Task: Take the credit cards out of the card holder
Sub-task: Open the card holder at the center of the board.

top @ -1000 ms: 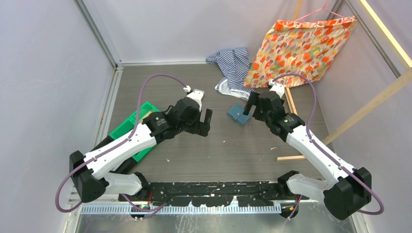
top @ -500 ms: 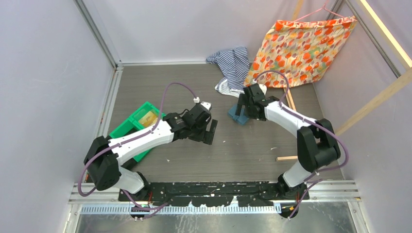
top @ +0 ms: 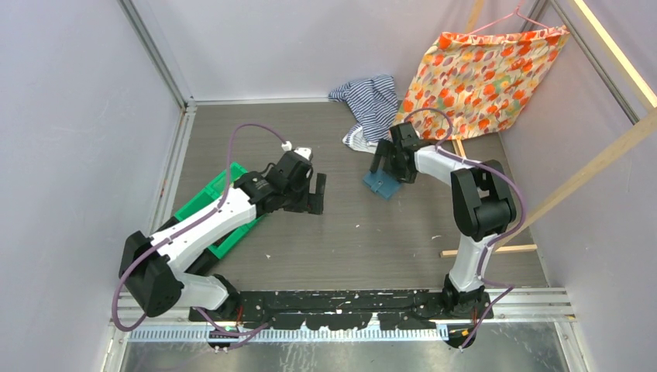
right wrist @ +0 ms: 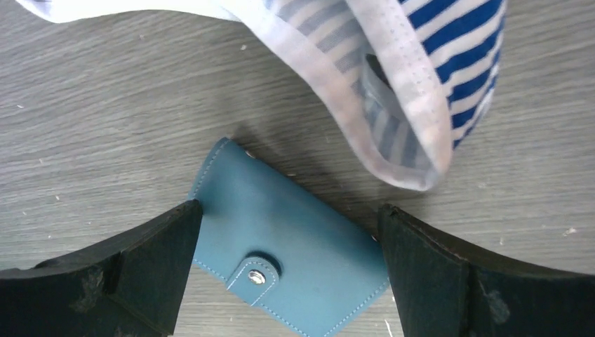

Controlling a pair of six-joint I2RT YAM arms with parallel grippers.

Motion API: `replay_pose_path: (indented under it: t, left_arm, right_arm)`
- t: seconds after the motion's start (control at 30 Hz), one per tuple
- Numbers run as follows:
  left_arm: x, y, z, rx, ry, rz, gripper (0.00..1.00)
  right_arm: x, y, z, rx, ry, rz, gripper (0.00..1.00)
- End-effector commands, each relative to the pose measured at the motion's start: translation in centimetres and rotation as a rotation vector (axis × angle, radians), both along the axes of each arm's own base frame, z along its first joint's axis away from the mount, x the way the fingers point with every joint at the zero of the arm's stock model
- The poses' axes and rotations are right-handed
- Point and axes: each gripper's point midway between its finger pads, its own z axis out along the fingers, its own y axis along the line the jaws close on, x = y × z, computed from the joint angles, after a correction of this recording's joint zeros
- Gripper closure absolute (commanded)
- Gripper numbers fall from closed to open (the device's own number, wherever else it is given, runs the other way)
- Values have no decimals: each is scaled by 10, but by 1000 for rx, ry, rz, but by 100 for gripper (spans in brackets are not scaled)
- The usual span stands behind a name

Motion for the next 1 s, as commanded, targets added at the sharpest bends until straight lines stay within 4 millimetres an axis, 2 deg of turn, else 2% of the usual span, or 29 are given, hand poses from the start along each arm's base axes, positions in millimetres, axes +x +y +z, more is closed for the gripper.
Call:
replay_pose_path:
  t: [0.0, 0.1, 0.2, 0.3, 0.37, 0.5, 0.57, 0.63, 0.83, 0.97]
  left_arm:
    - [3, 5, 19, -52, -37, 14, 6]
    - [5, 7, 15, -46, -29, 17, 6]
    - [9, 1, 12, -62, -17, 9, 6]
    - [13, -11, 9, -87, 2, -7, 7]
    - [16, -20, 7, -112, 18, -15, 7]
    - [17, -35, 3, -151, 53, -31, 7]
    - [16, -37, 2, -160, 64, -41, 7]
    - [14, -37, 3, -160, 69, -43, 7]
    - [9, -27, 5, -149, 52, -29, 7]
    - [8, -25, 6, -153, 47, -25, 7]
  right_arm:
    - [-20, 35, 15, 203, 10, 69, 0]
    - [-46, 53, 21, 306, 26, 101, 0]
    - [-75, 69, 25, 366, 47, 151, 0]
    - [-91, 70, 22, 375, 44, 139, 3]
    - [-92, 64, 19, 367, 18, 109, 8]
    - [-88, 60, 10, 373, -4, 61, 26]
    - [-85, 57, 7, 386, -23, 16, 30]
    - [-80, 54, 7, 415, -54, -32, 29]
    - [-79, 38, 15, 407, -108, -86, 16]
    - [-75, 22, 12, 387, -136, -136, 20]
